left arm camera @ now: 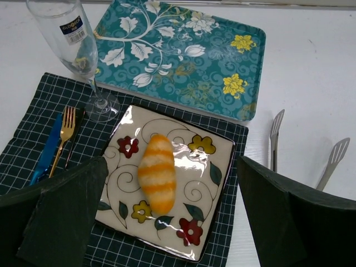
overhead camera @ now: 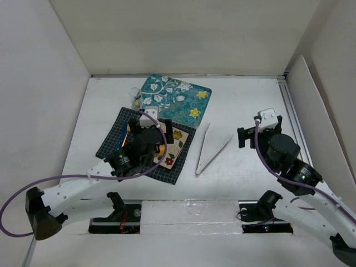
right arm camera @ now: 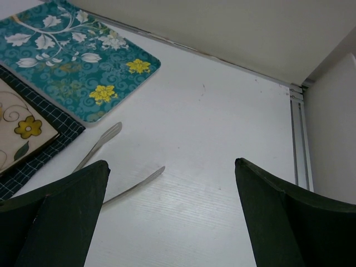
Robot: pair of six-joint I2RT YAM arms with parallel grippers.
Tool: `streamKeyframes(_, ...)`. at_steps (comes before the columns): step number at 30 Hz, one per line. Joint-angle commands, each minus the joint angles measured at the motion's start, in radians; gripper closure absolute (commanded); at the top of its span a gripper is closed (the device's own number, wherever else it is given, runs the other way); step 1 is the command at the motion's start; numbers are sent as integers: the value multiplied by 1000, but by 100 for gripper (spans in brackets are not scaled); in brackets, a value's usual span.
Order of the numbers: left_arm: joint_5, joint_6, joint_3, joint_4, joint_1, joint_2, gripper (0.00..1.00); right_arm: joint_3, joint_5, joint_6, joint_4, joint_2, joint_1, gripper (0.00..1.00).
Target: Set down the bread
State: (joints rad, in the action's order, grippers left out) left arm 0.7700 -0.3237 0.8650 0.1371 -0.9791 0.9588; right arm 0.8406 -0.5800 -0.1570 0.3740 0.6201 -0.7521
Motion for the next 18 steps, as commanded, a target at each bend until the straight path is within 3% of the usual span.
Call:
streamKeyframes(1, -17, -5, -27, -85, 10, -11, 1, 38, 12, 8, -40, -20, 7, 0)
streamKeyframes(18, -32, -12, -41, -83, 10, 24, 1, 48, 29, 7, -55, 33, 7, 0)
